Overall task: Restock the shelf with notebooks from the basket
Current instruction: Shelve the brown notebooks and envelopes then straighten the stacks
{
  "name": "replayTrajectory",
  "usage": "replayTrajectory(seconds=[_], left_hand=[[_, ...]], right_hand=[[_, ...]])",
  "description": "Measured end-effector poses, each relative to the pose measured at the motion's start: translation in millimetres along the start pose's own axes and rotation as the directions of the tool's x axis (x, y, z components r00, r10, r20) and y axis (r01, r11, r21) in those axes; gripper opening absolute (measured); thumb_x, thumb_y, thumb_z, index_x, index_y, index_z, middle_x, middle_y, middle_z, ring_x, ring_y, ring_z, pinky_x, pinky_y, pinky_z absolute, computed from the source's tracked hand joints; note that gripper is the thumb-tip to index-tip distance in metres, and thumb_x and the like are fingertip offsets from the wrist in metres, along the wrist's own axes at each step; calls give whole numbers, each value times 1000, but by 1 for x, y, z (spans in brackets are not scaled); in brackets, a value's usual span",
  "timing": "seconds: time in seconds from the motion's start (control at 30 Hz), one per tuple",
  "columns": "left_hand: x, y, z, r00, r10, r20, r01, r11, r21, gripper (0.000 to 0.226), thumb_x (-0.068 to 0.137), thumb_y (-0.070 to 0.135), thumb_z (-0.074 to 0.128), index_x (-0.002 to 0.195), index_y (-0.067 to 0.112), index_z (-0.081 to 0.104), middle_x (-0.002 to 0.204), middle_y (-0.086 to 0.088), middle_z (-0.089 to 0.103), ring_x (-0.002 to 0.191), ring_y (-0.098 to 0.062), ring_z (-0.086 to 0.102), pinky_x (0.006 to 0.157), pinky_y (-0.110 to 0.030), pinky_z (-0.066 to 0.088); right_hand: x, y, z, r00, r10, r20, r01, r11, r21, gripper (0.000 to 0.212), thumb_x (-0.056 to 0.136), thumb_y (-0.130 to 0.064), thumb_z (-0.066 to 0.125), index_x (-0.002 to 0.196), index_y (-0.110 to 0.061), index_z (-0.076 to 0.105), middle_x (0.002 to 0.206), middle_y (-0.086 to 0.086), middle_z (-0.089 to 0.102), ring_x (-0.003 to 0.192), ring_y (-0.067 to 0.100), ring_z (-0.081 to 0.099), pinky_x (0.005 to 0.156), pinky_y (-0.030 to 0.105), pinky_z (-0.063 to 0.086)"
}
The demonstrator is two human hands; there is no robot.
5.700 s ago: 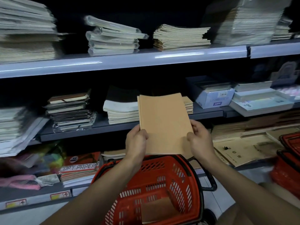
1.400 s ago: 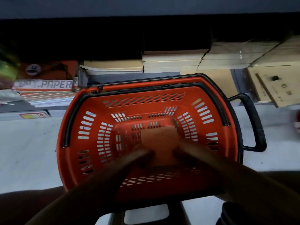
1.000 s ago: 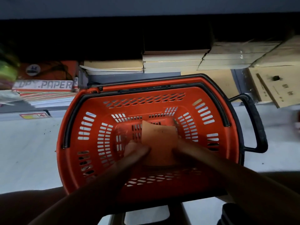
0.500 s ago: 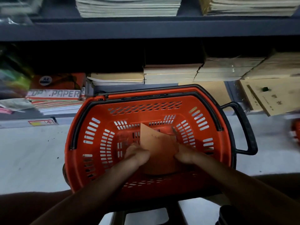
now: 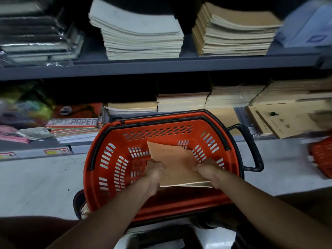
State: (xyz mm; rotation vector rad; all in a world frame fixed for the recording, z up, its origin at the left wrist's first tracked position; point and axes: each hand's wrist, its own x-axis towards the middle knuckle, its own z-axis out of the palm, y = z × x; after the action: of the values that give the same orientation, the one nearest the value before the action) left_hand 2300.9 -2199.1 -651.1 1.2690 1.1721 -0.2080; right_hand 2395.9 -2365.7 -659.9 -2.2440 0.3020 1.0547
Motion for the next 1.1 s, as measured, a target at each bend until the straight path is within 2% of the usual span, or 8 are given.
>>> replayTrajectory(seconds=[0.1,0.2,0.4,0.6,0.77,0.87,0.97,1.1], left_hand=[[-24,6,-2,996,73,-45,-77,992,-97,46,77,15,60,116,-9,62,117,-21,67,99,-30,68,77,-28,52],[-45,12,-7,992,115,-46,-120,986,-119,15,94,8,56,101,5,68,102,-15,72,93,-31,68,85,-40,55],[-80,22,-23,972,227,-61,-232,968,-92,12,99,7,51,102,3,62,92,-11,70,81,-27,67,68,-33,54],[-129,38,-28,931,348,-111,-360,926,-111,22,89,29,55,100,19,70,99,-8,74,92,-31,70,86,-49,59],[-171,52,-30,883,436,-174,-465,865,-188,14,88,22,56,90,23,70,96,1,70,94,-25,64,91,-50,53],[-188,62,-29,852,483,-202,-521,818,-241,20,87,9,55,75,19,66,83,5,66,86,-24,60,78,-41,45],[-204,77,-28,830,523,-196,-558,786,-267,27,82,5,52,63,21,64,71,6,63,80,-25,58,74,-38,41],[-220,102,-26,743,652,-152,-669,710,-221,25,80,8,49,83,16,73,88,-7,76,93,-32,69,81,-46,54]], right_hand=[[-23,-7,-11,997,-29,-68,36,993,111,14,91,-17,74,101,-8,69,85,2,69,74,15,65,66,23,52],[-45,-8,-23,995,-80,-58,91,967,237,12,91,-4,73,103,-2,75,81,1,70,67,11,63,48,15,47],[-89,-11,-44,982,-191,5,173,901,398,33,92,13,58,109,-8,77,101,11,78,82,21,71,69,26,57],[-145,-15,-55,930,-342,-131,359,780,512,41,94,7,49,108,-18,78,98,2,80,92,23,73,71,27,59],[-181,-17,-67,854,-425,-299,519,672,528,50,93,0,48,117,-33,78,99,-17,79,102,20,71,94,40,56],[-195,-21,-77,821,-411,-396,569,537,623,50,97,5,45,118,-29,76,116,3,77,107,38,67,80,31,53],[-211,-30,-86,736,-460,-496,677,499,542,59,91,6,42,104,-37,81,106,-12,79,99,21,71,83,33,52],[-220,-44,-103,632,-481,-607,772,461,438,51,93,2,49,115,-34,76,97,-18,78,93,12,72,83,36,55]])
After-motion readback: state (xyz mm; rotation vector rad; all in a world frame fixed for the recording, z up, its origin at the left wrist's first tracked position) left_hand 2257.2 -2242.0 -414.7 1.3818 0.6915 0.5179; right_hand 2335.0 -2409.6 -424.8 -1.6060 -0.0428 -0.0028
